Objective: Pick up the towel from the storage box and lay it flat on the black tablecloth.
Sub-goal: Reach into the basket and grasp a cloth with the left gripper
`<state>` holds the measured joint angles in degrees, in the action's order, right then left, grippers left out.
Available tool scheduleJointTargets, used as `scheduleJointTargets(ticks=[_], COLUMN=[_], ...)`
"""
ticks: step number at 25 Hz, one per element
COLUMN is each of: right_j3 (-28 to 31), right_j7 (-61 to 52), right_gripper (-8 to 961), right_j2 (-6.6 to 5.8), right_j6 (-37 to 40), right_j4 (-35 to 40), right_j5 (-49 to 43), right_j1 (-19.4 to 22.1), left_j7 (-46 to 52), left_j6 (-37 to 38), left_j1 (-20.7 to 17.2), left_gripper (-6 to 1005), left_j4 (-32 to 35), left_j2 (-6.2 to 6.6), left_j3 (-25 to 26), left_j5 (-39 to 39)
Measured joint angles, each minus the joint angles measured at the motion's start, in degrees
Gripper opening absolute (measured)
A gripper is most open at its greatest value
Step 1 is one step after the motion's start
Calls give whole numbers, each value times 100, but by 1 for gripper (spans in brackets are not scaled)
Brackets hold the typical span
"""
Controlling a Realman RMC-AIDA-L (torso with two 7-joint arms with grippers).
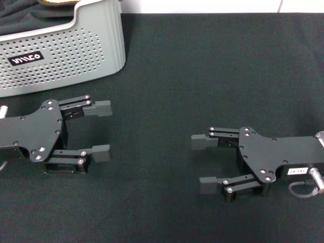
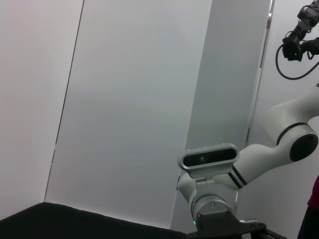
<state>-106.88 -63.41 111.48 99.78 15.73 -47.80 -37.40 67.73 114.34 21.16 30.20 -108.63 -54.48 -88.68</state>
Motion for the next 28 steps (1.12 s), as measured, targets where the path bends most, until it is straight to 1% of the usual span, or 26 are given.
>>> scheduleJointTargets(ticks=[14,16,18,19,20,21,22,23,24,25,26,27,28], right_j3=[8,56,133,155,161,193,239,239,302,498,695,738,869], right_j7=[103,138,172,198,223,251,274,274,286,343,423,443,496], right_gripper=[857,858,858,858,858,858,858,858,858,858,858,858,858], right_j2=[6,6,6,4,0,-8,-15,-15,-26,-48,-64,-65,-72], right_j6=[-15,-51,-140,-204,-267,-333,-398,-398,-441,-523,-553,-555,-561], right_j4=[0,-1,-17,-26,-32,-48,-71,-71,-94,-143,-157,-157,-162], right_j5=[6,7,-5,-7,-5,-1,0,0,-1,-14,-13,-12,-14], right_j1=[-15,-4,12,23,41,58,75,75,103,229,381,421,525], left_j7=[21,129,442,661,1158,1158,1403,1757,1980,2423,2423,2599,2822], left_j6=[-15,-21,-28,-34,-81,-81,-153,-338,-528,-1212,-1212,-1616,-2169], left_j1=[-5,23,93,140,237,237,299,360,407,450,450,452,446], left_gripper=[858,857,857,857,857,857,857,857,857,857,857,857,857], left_j4=[3,45,232,424,1036,1036,1484,2155,2706,3911,3911,4430,4992], left_j2=[-27,-48,-104,-165,-324,-324,-439,-608,-741,-1007,-1007,-1086,-1144], left_j3=[61,214,602,872,1393,1393,1588,1777,1847,1729,1729,1536,1218], left_j5=[1,27,40,42,49,49,53,47,25,-227,-227,-453,-743])
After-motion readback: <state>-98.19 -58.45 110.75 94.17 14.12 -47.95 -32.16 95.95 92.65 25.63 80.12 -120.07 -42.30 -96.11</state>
